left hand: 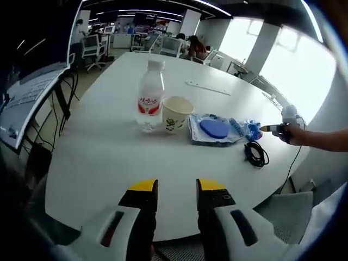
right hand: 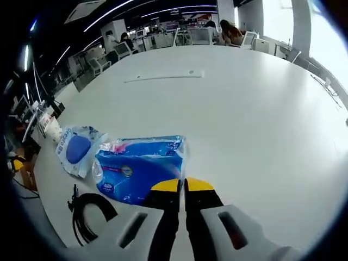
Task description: Arrange the tabletop items into an orderly group along one side of the table until the central work area is clear of visible clutter.
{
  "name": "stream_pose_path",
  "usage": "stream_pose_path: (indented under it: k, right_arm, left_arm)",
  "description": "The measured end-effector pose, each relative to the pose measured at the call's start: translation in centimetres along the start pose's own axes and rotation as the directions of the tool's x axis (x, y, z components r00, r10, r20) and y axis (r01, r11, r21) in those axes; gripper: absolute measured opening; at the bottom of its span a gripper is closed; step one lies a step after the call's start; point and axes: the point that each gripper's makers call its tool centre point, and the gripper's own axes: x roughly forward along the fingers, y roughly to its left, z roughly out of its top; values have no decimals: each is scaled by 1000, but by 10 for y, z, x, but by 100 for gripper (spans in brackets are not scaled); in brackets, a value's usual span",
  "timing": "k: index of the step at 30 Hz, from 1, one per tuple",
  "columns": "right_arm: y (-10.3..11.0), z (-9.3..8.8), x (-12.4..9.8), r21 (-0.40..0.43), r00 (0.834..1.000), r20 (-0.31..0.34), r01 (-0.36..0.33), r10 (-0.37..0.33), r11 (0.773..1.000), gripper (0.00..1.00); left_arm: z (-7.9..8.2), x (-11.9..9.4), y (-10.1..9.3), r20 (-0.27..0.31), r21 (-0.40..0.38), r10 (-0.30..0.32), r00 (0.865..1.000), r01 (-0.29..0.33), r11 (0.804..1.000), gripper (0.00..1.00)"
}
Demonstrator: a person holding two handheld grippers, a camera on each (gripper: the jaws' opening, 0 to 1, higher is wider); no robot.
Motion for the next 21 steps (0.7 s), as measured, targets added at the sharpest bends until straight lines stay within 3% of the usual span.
stream_pose_path:
  k: [14,21]
  right_arm:
    - [4,-12,-19,68,999,1,41,-41,997,0]
    - [4,-13,-23,195,996,21,84,-90,977,0]
  left_arm:
    - [3,1,-4,10,2,-21,1000,21,1000,26]
    - [1,-1,-1,15,-4,-25,1000,25,1000,26]
